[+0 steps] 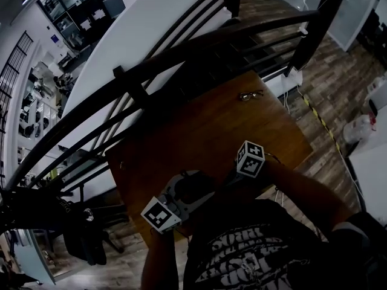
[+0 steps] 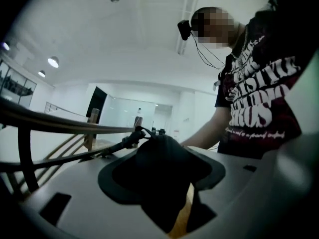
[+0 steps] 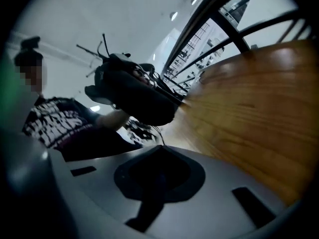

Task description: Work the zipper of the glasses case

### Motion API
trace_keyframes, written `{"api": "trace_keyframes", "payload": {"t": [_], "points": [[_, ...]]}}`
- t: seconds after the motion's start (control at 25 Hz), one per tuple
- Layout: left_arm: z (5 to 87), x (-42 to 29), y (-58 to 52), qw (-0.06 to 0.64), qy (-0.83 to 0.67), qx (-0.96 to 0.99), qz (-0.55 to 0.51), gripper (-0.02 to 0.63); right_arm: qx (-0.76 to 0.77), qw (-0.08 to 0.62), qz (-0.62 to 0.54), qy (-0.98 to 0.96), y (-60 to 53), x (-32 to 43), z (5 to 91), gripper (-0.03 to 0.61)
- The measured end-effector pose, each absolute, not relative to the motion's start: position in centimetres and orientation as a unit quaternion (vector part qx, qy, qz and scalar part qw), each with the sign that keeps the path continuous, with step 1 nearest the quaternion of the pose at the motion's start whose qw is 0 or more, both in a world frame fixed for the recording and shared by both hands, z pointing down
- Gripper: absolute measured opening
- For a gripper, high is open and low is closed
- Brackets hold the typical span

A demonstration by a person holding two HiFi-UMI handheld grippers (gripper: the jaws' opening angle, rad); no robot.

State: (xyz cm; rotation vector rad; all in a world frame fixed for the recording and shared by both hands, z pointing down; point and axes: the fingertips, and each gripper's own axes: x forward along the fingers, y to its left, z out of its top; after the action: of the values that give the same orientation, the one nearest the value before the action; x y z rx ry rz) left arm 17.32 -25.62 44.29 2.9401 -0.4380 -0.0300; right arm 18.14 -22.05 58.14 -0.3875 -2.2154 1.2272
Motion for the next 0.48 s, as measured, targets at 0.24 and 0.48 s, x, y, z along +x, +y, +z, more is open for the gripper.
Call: {"api": "trace_keyframes", "payload": {"t": [0.24,0.48], "points": [[42.6,17.5,-26.0,0.049,-0.124,0.991,0.014,0.261,-0.103,0.083,0.456,-0.88,-26.1,17.9,52.4,-0.002],[42.9,18.0,-25.2,0.045,-0.107,0.993,0.02,0.261,-0.135,0.047,0.376,-0.916,-26.9,17.9,46.7,0.149]]}}
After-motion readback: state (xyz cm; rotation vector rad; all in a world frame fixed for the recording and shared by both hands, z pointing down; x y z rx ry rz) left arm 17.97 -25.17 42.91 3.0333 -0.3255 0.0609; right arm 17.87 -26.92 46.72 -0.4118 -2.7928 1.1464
